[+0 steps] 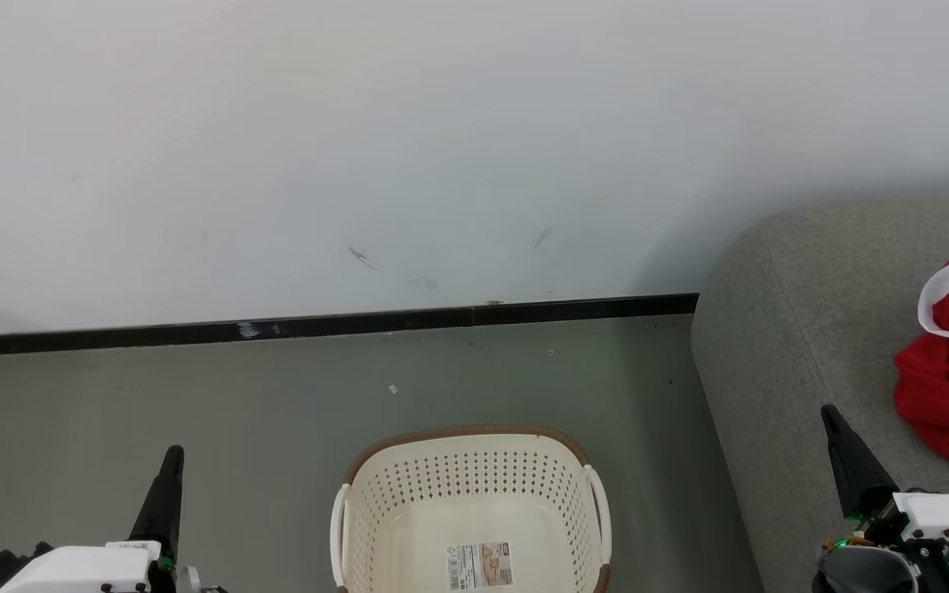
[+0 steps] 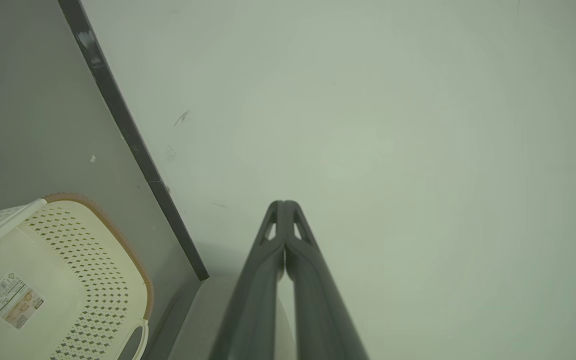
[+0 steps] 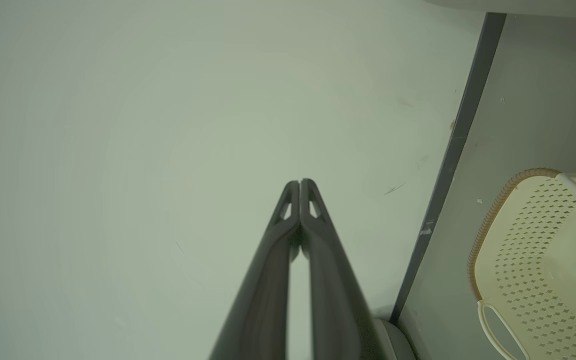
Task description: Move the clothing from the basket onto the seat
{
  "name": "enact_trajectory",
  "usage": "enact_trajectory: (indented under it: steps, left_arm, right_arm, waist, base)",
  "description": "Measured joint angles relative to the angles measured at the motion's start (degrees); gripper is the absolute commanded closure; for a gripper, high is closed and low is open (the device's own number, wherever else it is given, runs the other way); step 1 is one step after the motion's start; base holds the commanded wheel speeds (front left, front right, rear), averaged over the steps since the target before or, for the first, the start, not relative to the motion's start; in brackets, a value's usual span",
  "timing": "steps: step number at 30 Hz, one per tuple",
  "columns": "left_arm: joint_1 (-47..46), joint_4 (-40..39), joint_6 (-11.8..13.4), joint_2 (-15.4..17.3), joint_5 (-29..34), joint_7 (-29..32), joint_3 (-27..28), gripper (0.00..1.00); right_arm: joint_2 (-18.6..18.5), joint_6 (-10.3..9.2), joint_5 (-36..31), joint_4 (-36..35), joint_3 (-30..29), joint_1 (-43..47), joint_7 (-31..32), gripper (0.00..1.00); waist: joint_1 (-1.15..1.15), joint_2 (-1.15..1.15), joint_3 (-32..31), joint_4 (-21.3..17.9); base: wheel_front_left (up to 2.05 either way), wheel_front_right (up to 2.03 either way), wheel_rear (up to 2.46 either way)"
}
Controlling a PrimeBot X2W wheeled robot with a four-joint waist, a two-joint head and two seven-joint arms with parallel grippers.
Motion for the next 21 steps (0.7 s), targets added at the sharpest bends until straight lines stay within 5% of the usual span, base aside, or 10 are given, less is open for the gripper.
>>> enact_trajectory:
  steps: [21]
  left_arm:
    - [-0.02, 0.09, 0.00, 0.00, 0.00, 0.01, 0.03, 1.00]
  right_arm:
    - [-0.02, 0.00, 0.00, 0.01, 0.02, 0.00, 0.00, 1.00]
  waist:
    - [0.00, 0.00, 0.00, 0.00]
  base:
    - [0.00, 0.00, 0.00]
